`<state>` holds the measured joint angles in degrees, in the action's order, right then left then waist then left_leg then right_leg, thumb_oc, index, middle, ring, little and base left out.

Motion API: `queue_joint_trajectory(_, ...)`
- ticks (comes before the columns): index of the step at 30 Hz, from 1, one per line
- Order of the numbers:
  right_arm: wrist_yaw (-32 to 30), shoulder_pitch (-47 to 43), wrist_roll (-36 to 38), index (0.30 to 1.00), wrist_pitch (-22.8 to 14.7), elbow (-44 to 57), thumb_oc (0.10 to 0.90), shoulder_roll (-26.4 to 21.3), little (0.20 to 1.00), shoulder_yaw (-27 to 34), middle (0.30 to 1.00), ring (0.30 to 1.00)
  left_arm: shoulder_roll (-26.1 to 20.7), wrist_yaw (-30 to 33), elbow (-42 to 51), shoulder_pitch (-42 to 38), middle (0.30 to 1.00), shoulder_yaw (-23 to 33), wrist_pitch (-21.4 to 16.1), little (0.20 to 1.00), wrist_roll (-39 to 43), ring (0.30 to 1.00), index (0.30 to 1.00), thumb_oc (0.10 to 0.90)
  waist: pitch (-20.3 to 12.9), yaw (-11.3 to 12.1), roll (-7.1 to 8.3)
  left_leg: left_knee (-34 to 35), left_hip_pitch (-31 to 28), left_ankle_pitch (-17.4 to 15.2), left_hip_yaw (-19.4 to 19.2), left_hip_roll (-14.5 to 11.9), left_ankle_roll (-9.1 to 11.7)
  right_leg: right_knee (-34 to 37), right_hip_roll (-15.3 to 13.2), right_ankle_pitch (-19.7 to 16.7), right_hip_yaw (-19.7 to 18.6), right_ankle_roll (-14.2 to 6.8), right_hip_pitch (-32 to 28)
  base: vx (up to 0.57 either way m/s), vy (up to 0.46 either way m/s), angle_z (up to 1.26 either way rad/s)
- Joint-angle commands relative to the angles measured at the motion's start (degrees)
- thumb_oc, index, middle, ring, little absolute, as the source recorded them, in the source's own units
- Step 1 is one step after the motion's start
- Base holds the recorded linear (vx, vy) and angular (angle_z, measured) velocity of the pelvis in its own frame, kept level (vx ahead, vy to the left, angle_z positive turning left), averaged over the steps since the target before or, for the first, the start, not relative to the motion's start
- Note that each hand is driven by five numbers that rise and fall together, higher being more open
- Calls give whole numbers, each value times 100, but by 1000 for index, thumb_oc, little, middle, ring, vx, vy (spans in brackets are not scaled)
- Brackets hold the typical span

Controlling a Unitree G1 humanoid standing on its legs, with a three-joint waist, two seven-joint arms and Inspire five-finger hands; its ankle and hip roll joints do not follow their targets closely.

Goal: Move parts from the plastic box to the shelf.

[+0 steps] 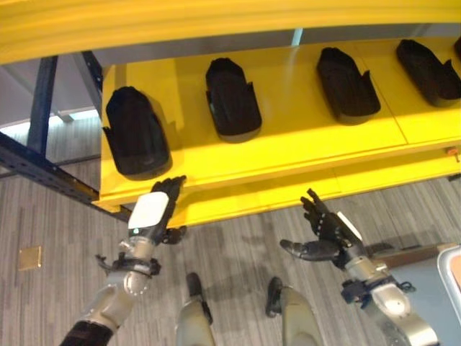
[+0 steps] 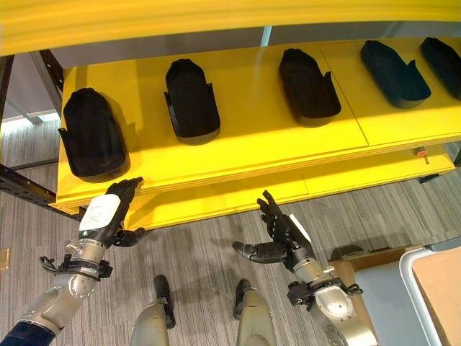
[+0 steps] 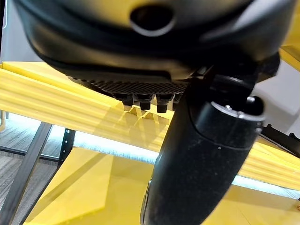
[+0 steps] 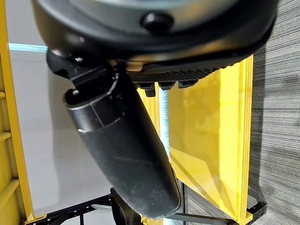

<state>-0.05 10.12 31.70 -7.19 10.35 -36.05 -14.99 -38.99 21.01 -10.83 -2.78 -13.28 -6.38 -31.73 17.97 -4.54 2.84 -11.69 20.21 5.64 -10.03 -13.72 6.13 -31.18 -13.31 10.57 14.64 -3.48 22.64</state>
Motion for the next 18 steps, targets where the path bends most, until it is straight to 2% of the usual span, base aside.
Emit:
queue_joint_trajectory(1,-38,-417,36,1000,-621,422,900,25,1000,125,1000,1000,13,224,-126,-268,1000,235,11,1000,318,1000,1000,900,-244,-90,100,-384,-172,-315,305,-378,125,1038,-222,-1494,-412,-515,12,0,0,0)
queue_joint_trajectory(18,-29,-483,36,1000,-562,396,900,12,1000,60,1000,1000,-35,424,-223,-161,1000,597,111,1000,471,1000,1000,900,-181,-13,125,-522,-110,-376,355,-358,108,946,-258,-1467,-408,-509,14,0,0,0)
